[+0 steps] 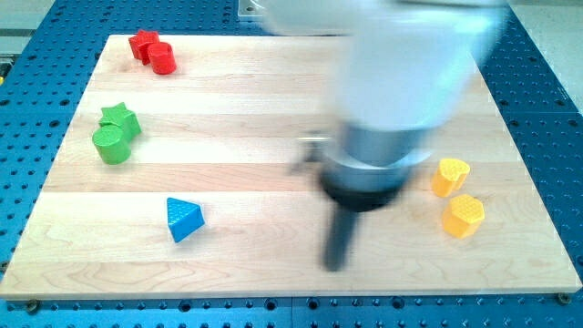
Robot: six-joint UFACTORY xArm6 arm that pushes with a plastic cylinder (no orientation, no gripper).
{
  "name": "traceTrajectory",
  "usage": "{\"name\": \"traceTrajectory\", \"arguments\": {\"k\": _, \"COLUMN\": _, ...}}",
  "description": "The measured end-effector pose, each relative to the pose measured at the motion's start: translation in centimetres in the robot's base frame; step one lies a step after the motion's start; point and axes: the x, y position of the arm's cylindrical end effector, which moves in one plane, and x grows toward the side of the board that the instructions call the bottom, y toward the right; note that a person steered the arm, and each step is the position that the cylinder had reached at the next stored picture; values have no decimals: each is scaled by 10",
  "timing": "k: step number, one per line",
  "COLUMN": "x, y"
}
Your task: Push the blue triangle to the center of the board
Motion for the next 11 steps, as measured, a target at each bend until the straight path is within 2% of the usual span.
{"name": "traceTrajectory", "arguments": {"k": 1, "x": 16, "y": -134}}
{"name": "traceTrajectory", "arguments": {"k": 2, "x": -57, "y": -120}}
{"name": "traceTrajectory", "arguments": {"k": 3, "x": -112, "y": 13}}
{"name": "traceTrajectory", "arguments": {"k": 4, "x": -83, "y": -1}}
{"name": "traceTrajectory", "arguments": {"k": 5, "x": -43, "y": -73}}
{"name": "traceTrajectory", "arguments": {"k": 6, "x": -95, "y": -126}}
{"name": "traceTrajectory", "arguments": {"k": 7, "x": -136, "y": -53}}
{"name": "traceTrajectory", "arguments": {"k": 8, "x": -144, "y": -19}}
{"name": "traceTrajectory", "arguments": {"k": 9, "x": -163, "y": -124}}
{"name": "traceTrajectory", "arguments": {"k": 10, "x": -175, "y": -56}}
{"name": "traceTrajectory", "arguments": {"k": 11, "x": -175, "y": 76}}
